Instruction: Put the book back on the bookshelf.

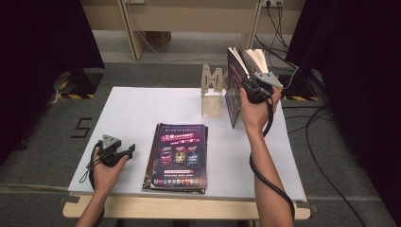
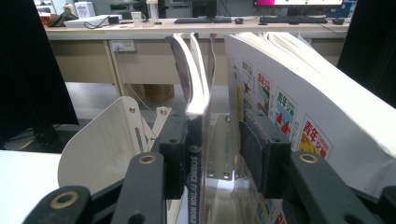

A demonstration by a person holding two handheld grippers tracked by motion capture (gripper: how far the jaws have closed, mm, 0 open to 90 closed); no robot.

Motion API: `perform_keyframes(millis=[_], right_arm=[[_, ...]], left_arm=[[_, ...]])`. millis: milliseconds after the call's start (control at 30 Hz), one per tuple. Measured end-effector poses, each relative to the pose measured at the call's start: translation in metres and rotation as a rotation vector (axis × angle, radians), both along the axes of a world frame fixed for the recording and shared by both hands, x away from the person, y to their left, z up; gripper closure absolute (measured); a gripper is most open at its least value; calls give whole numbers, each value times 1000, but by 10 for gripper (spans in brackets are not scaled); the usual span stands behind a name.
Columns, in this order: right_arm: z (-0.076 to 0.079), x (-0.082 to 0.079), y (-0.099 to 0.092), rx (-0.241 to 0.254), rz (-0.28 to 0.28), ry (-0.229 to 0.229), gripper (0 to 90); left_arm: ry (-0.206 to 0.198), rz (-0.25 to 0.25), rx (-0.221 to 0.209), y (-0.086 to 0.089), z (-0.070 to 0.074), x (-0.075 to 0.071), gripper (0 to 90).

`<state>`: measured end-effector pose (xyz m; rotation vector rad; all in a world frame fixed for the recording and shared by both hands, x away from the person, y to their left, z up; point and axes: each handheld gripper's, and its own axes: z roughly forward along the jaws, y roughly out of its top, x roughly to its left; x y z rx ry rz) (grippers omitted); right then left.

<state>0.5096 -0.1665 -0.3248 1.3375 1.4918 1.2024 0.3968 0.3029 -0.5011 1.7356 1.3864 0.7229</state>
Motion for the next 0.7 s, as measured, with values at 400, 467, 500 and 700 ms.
perform_keyframes(millis=[400,467,500,700], right_arm=[[3,-2,-2,-14,-5,1,615],[3,-3,-1,-11,-1,-2,614],[3,-3,-1,-9,0,-1,614],[2,-5,0,-15,5,-3,612]], left_arm=[[0,0,1,0,0,0,365],[1,-1,0,0,0,0,365],[1,-1,1,0,0,0,365],[2,-1,1,0,0,0,365]])
